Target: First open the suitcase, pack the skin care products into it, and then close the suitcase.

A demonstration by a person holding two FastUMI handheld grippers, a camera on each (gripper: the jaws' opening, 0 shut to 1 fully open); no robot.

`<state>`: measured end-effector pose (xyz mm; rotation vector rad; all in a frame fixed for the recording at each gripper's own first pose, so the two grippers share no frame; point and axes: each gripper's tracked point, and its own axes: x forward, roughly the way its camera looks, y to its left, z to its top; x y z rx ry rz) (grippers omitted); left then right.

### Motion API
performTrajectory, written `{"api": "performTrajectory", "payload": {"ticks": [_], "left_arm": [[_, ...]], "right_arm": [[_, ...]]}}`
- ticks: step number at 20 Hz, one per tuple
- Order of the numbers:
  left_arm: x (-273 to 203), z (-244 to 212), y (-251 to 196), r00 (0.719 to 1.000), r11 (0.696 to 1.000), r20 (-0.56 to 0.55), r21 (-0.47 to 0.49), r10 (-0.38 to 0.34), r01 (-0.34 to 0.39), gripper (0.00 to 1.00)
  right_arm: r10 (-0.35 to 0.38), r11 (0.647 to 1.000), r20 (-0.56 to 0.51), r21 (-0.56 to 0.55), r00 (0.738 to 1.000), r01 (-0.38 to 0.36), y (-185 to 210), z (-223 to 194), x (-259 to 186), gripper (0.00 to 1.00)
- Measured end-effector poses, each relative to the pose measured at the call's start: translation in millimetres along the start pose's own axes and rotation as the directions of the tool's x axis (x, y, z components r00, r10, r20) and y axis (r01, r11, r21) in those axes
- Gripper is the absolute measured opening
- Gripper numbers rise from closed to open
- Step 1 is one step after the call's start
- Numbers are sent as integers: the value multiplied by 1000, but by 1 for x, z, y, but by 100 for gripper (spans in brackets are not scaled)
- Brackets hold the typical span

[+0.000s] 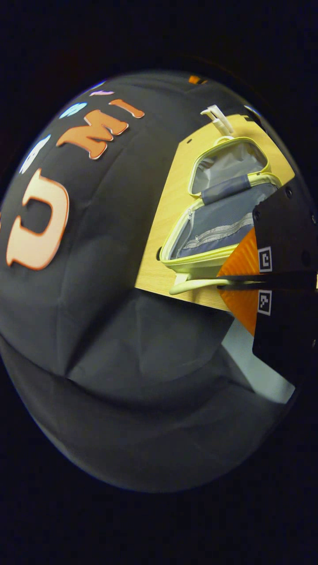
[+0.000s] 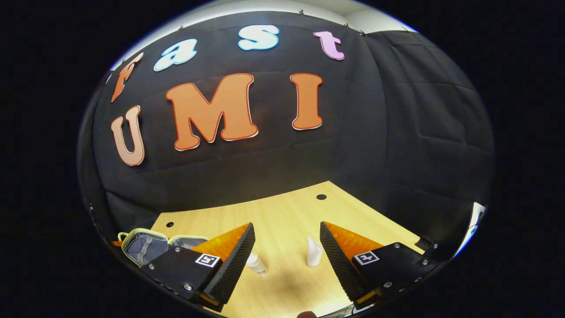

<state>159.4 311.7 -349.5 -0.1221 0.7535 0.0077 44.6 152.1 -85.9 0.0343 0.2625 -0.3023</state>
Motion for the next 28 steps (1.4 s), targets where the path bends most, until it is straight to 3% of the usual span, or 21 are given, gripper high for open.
{"api": "performTrajectory", "payload": {"ticks": [6, 8, 11, 13, 14, 15, 18, 20, 23, 25, 28], "left_arm": [[24, -41, 21, 998, 983, -60, -184, -34, 22, 1], [27, -42, 41, 998, 972, -54, -234, 26, -38, 2], [25, -44, 47, 994, 970, -55, -216, 98, -108, 63], [6, -31, 52, 979, 967, -19, -155, 202, -202, 64], [-9, -22, 57, 956, 952, 32, -106, 291, -286, 74], [-17, -1, 55, 931, 935, 89, -66, 353, -348, 100], [-52, 48, 3, 862, 892, 283, 41, 421, -449, 98], [-96, 90, -59, 802, 870, 453, 102, 390, -482, 98], [-142, 115, -174, 731, 867, 624, 169, 274, -469, 97], [-152, 109, -250, 723, 895, 668, 195, 179, -402, 95], [-158, 81, -370, 749, 935, 662, 281, -26, -216, 97]], "right_arm": [[6, 1000, -13, 5, 1000, -6, -1, -3, 2, 94], [6, 1000, -8, 0, 1000, -6, -5, -2, 6, 94], [5, 1000, -14, -1, 1000, -5, -11, -4, 13, 94], [16, 1000, -29, 8, 999, -16, -16, -7, 22, 94], [27, 1000, -32, 14, 999, -27, -18, -7, 25, 95], [36, 999, -30, 17, 999, -36, -21, -4, 29, 95], [61, 998, -17, -8, 998, -61, -34, 0, 40, 94], [87, 995, -7, -37, 996, -88, -41, 2, 48, 94], [150, 987, -6, -53, 989, -150, -44, -2, 55, 94], [188, 980, -11, -58, 982, -188, -47, -8, 59, 95], [224, 972, -40, -59, 974, -227, -59, -21, 63, 94]]}}
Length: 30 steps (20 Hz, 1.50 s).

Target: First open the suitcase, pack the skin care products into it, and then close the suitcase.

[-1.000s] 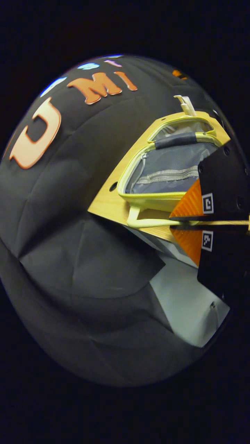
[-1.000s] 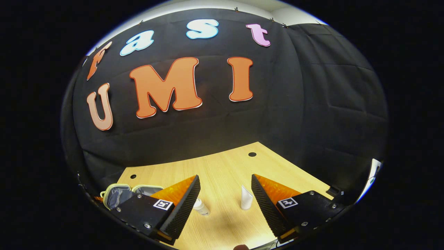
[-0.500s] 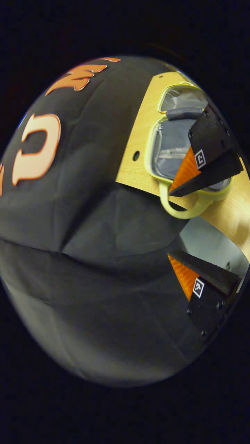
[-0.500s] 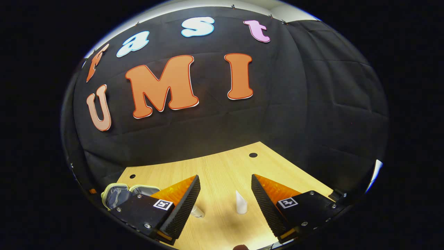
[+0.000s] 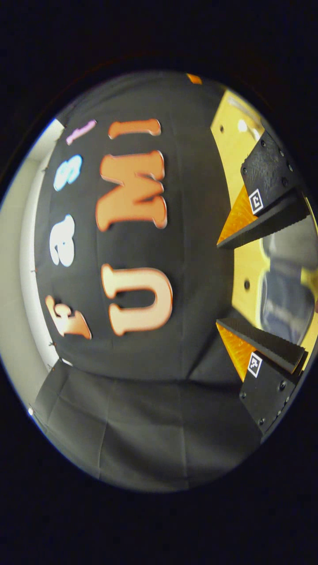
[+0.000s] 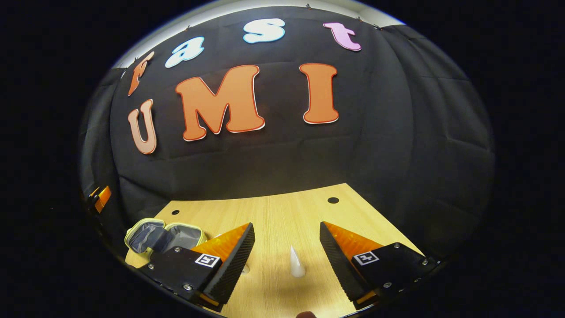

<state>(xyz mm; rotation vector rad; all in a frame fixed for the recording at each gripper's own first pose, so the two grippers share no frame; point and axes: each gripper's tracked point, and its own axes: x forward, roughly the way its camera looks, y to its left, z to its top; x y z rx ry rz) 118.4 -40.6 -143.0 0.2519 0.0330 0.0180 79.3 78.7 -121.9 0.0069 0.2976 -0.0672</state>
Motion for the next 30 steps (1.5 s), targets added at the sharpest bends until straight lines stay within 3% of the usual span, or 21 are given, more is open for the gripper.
{"api": "performTrajectory", "payload": {"ticks": [2, 7, 10, 15, 18, 22, 28, 29, 30], "left_arm": [[-8, -6, -57, 997, 997, 6, -8, -77, 77, 100], [-43, -96, -196, 963, 973, -142, 6, -228, 231, 99], [-54, -141, -239, 937, 964, -228, -33, -264, 263, 99], [-46, -208, -279, 907, 948, -306, 41, -289, 316, 99], [-32, -250, -291, 870, 952, -405, 2, -280, 307, 99], [-8, -271, -301, 856, 953, -446, 23, -262, 303, 99], [1, -302, -314, 796, 945, -542, 10, -270, 327, 100], [4, -303, -313, 798, 947, -545, 23, -258, 322, 98], [5, -305, -314, 797, 947, -548, 30, -253, 321, 89]], "right_arm": [[5, 1000, -4, 0, 1000, -5, -13, -4, 1, 94], [14, 1000, -29, -23, 999, -14, -37, -22, 6, 94], [14, 999, -51, -38, 999, -16, -49, -36, 11, 94], [-5, 999, -99, -35, 995, 2, -70, -63, 12, 95], [-32, 999, -130, -35, 991, 27, -89, -74, 13, 95], [-67, 998, -149, -15, 987, 65, -109, -78, 16, 95], [-104, 994, -156, 16, 982, 108, -121, -81, 14, 95], [-107, 994, -163, 14, 981, 110, -121, -83, 15, 95], [-109, 994, -168, 11, 980, 112, -121, -84, 16, 95]]}}
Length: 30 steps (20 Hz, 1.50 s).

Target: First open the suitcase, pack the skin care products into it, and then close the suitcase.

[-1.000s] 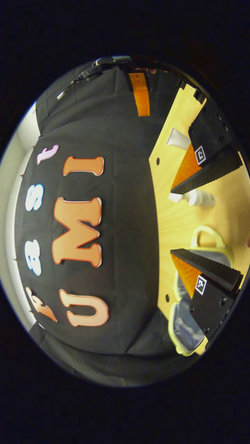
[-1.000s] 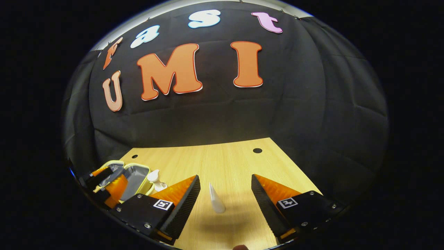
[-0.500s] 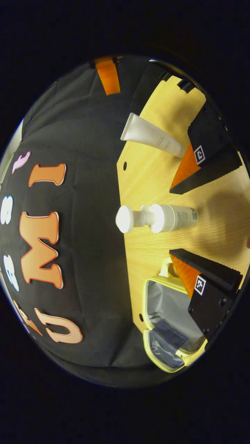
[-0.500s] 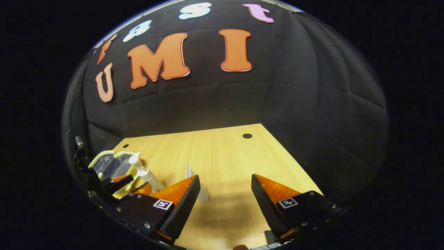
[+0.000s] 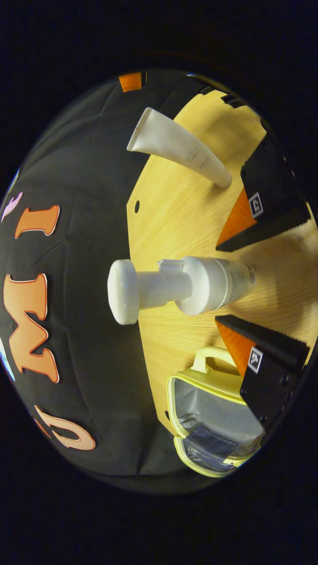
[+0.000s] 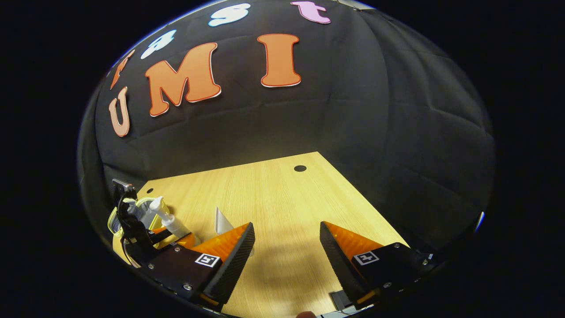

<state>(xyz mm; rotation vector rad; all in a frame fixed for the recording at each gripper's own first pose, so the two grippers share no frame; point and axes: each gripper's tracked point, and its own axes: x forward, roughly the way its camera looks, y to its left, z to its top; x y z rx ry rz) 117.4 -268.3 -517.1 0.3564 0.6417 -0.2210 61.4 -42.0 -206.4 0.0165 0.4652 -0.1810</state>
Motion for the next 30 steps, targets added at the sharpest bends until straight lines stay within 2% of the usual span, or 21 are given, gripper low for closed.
{"api": "performTrajectory", "payload": {"ticks": [1, 3, 5, 10, 13, 17, 20, 24, 30], "left_arm": [[2, 0, -4, 1000, 1000, -5, -4, -15, 15, 74], [4, 2, -4, 1000, 1000, -12, -20, -11, 11, 64], [3, 3, -5, 1000, 999, -23, -49, -20, 19, 59], [-2, 5, -12, 994, 992, -58, -88, -91, 86, 59], [-10, 10, -10, 993, 994, -63, -44, -100, 97, 59], [-32, 21, -8, 985, 989, -90, -46, -144, 140, 59], [-59, 46, 2, 980, 983, -85, -44, -179, 176, 58], [-92, 77, 35, 982, 984, -69, 18, -174, 175, 59], [-133, 99, 93, 989, 989, -52, -64, -138, 134, 59]], "right_arm": [[-1, 1000, -3, -3, 1000, 1, 0, -2, 0, 95], [0, 1000, -9, -11, 1000, 0, 1, -4, 1, 95], [5, 1000, -20, -19, 1000, -6, 5, -8, 2, 95], [29, 999, -32, -33, 999, -30, 20, -9, 3, 95], [43, 998, -30, -36, 999, -44, 29, -6, 3, 95], [71, 995, -30, -66, 997, -73, 47, -3, -1, 95], [99, 989, -26, -104, 995, -102, 63, -1, -5, 95], [143, 980, -34, -133, 989, -147, 90, 0, -5, 94], [158, 973, -116, -149, 981, -174, 112, -21, 27, 95]]}}
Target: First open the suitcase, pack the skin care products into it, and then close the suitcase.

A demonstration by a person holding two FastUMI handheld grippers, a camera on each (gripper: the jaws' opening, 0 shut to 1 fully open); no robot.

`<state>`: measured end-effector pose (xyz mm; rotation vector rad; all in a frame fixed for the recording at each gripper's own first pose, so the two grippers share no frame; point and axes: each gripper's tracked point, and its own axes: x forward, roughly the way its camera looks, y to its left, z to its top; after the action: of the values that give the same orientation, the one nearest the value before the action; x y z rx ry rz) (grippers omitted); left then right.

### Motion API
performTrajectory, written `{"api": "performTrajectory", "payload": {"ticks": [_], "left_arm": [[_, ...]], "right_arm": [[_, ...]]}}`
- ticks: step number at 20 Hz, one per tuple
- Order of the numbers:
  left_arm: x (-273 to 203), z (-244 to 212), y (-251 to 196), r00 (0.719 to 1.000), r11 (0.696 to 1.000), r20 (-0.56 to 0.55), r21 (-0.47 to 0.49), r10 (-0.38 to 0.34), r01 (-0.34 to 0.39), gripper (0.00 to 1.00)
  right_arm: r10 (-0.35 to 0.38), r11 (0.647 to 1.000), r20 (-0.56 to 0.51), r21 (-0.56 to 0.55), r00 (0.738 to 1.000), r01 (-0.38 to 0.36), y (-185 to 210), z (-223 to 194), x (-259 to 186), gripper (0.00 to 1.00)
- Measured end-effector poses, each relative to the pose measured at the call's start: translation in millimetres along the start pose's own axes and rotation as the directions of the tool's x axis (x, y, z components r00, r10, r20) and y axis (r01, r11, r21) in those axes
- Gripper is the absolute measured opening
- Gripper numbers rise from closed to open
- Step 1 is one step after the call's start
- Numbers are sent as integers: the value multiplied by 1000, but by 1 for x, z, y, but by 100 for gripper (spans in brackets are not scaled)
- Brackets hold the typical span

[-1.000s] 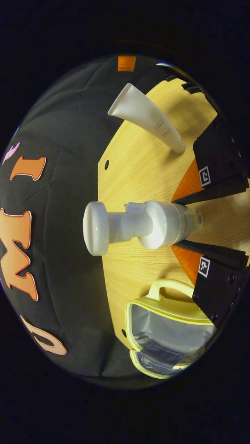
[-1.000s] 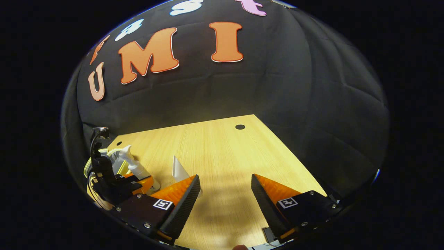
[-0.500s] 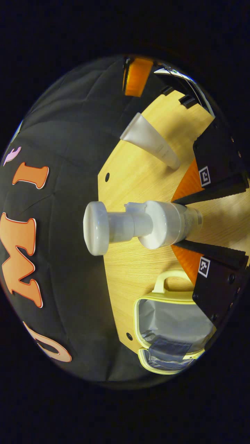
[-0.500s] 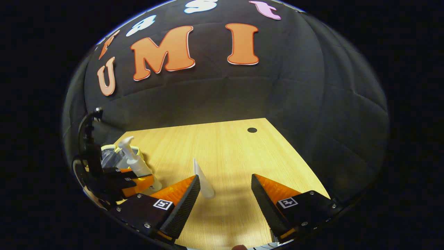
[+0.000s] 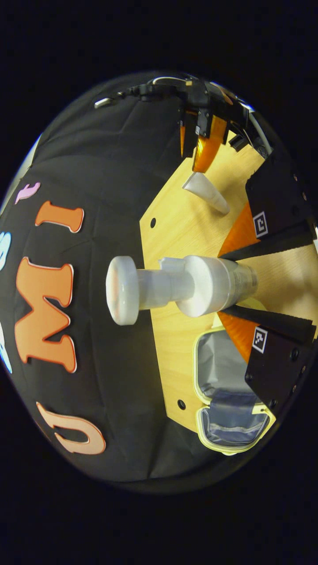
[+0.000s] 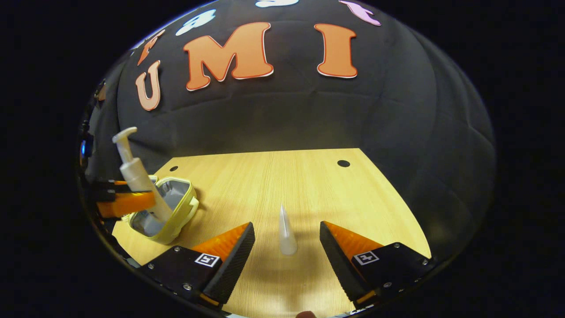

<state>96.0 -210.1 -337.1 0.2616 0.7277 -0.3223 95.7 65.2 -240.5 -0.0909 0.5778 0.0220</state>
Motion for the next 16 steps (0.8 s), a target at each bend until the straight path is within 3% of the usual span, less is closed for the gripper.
{"api": "performTrajectory", "payload": {"ticks": [5, 8, 12, 16], "left_arm": [[-29, -9, 44, 996, 995, -13, -28, 93, -93, 59], [-40, -23, 58, 992, 990, -27, -64, 123, -124, 59], [-49, -41, 77, 985, 981, -53, -96, 165, -170, 59], [-54, -55, 90, 979, 971, -78, -135, 187, -196, 58]], "right_arm": [[12, 997, -115, -68, 993, -20, 5, -39, 43, 95], [-17, 993, -180, -116, 984, -4, -1, -60, 63, 95], [25, 997, -283, -58, 959, -43, 6, -85, 76, 93], [5, 999, -281, -44, 960, -18, 0, -85, 85, 71]]}}
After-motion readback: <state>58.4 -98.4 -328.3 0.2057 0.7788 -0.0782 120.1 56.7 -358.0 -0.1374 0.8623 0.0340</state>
